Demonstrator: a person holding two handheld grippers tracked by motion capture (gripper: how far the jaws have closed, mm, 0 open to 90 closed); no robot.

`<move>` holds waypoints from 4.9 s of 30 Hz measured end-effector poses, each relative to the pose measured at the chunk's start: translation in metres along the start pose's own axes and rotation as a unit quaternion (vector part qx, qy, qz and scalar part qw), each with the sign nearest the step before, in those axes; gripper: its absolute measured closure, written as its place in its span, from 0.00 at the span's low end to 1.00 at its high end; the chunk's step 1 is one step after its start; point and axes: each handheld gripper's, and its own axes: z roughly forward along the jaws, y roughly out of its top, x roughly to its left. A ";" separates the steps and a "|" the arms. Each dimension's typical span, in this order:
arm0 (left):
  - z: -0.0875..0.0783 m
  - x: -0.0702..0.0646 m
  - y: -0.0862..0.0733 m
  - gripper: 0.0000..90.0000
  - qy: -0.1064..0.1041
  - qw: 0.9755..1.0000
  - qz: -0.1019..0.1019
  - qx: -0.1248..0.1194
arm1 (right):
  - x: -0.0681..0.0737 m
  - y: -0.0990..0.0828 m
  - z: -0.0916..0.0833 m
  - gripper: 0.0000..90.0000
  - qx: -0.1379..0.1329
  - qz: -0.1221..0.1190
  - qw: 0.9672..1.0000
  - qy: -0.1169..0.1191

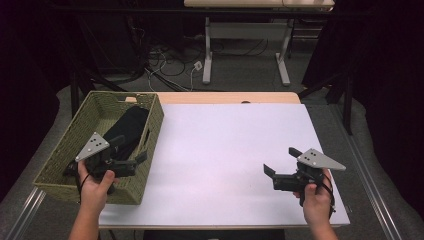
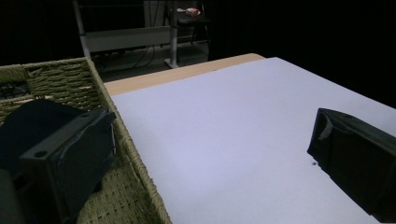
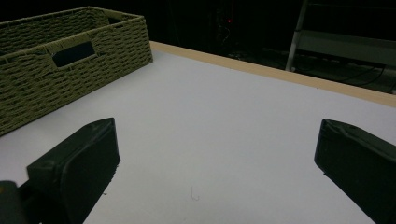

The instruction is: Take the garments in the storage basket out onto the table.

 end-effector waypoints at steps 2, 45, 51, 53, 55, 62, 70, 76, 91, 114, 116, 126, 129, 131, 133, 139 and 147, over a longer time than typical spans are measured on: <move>0.000 0.000 0.000 0.01 0.001 1.000 -0.001 -0.001 | 0.000 0.000 0.000 0.00 0.001 -0.002 1.000 -0.002; 0.006 0.071 0.042 0.01 0.065 0.996 -0.059 0.008 | -0.008 -0.013 0.012 0.00 0.029 0.012 0.999 -0.013; 0.010 0.083 0.054 0.02 0.085 0.995 -0.057 0.018 | -0.008 -0.014 0.012 0.00 0.034 0.013 0.999 -0.011; 0.010 0.088 0.057 0.02 0.092 0.994 -0.055 0.022 | -0.008 -0.015 0.013 0.00 0.032 0.014 0.999 -0.012; 0.011 0.095 0.061 0.02 0.109 0.992 -0.045 0.036 | -0.008 -0.016 0.014 0.00 0.035 0.013 0.999 -0.011; 0.014 0.110 0.061 0.02 0.128 0.989 -0.045 0.059 | -0.008 -0.017 0.016 0.00 0.035 0.012 0.999 -0.010; 0.023 0.122 0.053 0.02 0.131 0.987 -0.056 0.078 | -0.008 -0.019 0.018 0.01 0.044 0.014 0.999 -0.009; 0.032 0.129 0.047 0.01 0.136 0.986 -0.052 0.077 | -0.007 -0.020 0.020 0.01 0.045 0.009 0.999 -0.008; 0.045 0.150 0.029 0.01 0.137 0.983 -0.086 0.085 | -0.008 -0.024 0.024 0.01 0.057 0.010 0.998 -0.005; 0.065 0.170 -0.006 0.01 0.151 0.973 -0.131 0.115 | -0.006 -0.027 0.028 0.02 0.067 0.006 0.998 -0.001; 0.066 0.171 -0.009 0.01 0.151 0.972 -0.135 0.118 | -0.006 -0.027 0.028 0.02 0.070 0.008 0.998 -0.001; 0.073 0.174 -0.019 0.01 0.146 0.967 -0.136 0.160 | -0.005 -0.028 0.029 0.02 0.076 0.007 0.997 0.003; 0.075 0.175 -0.022 0.01 0.140 0.963 -0.143 0.182 | -0.004 -0.029 0.030 0.02 0.076 0.006 0.997 0.004; 0.078 0.175 -0.025 0.01 0.146 0.960 -0.143 0.193 | -0.004 -0.029 0.030 0.02 0.077 0.006 0.997 0.005; 0.079 0.177 -0.027 0.01 0.148 0.955 -0.150 0.209 | -0.004 -0.029 0.030 0.03 0.077 0.003 0.997 0.005; 0.080 0.182 -0.034 0.01 0.158 0.947 -0.158 0.231 | -0.004 -0.030 0.031 0.03 0.077 0.003 0.997 0.007; 0.083 0.182 -0.037 0.01 0.147 0.942 -0.159 0.257 | -0.003 -0.030 0.033 0.04 0.081 0.000 0.997 0.011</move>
